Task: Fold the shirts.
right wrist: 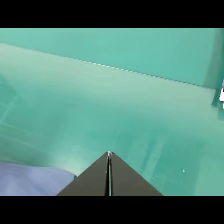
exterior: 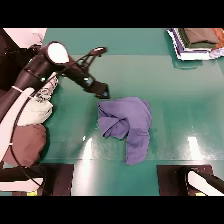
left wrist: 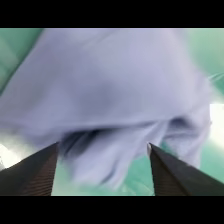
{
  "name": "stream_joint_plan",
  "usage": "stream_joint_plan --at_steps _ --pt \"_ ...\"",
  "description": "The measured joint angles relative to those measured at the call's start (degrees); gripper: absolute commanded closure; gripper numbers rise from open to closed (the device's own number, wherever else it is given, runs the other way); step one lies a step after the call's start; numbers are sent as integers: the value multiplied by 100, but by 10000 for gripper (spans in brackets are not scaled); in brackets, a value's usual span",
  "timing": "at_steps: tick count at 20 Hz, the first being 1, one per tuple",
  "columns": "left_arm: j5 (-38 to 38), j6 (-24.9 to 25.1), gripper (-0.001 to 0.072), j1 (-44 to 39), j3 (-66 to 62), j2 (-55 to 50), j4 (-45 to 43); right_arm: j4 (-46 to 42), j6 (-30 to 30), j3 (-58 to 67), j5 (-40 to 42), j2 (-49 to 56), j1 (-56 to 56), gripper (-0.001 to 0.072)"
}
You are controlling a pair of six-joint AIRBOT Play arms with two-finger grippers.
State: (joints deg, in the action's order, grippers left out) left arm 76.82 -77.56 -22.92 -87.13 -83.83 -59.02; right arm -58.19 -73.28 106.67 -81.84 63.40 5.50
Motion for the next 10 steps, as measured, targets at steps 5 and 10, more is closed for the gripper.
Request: stream_joint_plan --at_steps 5,10 --pt "-330 57 65 372 1849 219 498 0 -2 0 -24 0 2 698" --pt "-1178 476 66 426 3285 267 1569 9 -2 -15 -26 37 0 698"
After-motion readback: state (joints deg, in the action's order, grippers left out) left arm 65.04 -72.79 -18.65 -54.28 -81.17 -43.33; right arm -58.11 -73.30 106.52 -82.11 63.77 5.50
